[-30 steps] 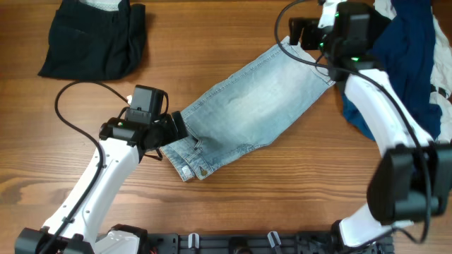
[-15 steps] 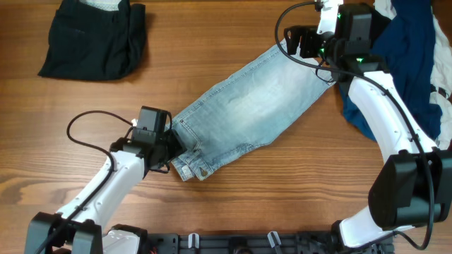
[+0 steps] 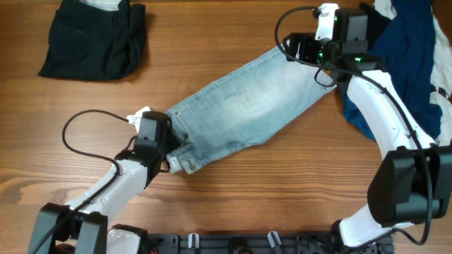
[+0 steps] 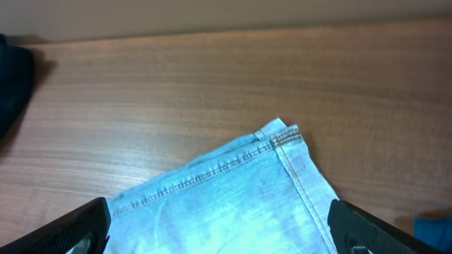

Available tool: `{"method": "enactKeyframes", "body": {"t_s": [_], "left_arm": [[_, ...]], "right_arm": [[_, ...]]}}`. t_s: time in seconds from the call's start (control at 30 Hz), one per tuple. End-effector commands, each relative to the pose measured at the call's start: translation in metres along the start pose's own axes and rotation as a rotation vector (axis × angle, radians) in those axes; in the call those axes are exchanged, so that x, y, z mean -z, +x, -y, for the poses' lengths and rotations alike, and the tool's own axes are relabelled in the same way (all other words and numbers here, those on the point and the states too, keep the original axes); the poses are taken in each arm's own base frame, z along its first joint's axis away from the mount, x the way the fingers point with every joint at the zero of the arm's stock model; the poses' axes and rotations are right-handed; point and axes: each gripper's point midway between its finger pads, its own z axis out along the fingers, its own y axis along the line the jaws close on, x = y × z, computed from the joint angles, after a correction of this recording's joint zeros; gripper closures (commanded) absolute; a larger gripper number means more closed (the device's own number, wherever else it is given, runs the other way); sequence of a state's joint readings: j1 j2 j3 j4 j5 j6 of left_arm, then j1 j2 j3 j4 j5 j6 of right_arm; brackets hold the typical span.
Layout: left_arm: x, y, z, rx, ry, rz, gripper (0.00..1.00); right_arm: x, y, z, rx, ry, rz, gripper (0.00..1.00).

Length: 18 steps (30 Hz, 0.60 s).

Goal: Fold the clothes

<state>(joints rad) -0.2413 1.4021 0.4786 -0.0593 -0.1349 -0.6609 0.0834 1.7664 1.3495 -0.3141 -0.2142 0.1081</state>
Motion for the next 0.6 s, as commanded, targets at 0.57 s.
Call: {"method": "enactKeyframes", "body": {"t_s": [0.57], "left_arm": [[0.043, -0.115, 0.033, -0.376, 0.188, 0.442, 0.19]], "right_arm": [[-0.019, 0.086, 0.025, -0.058, 0.093, -0.314, 0.0]]}}
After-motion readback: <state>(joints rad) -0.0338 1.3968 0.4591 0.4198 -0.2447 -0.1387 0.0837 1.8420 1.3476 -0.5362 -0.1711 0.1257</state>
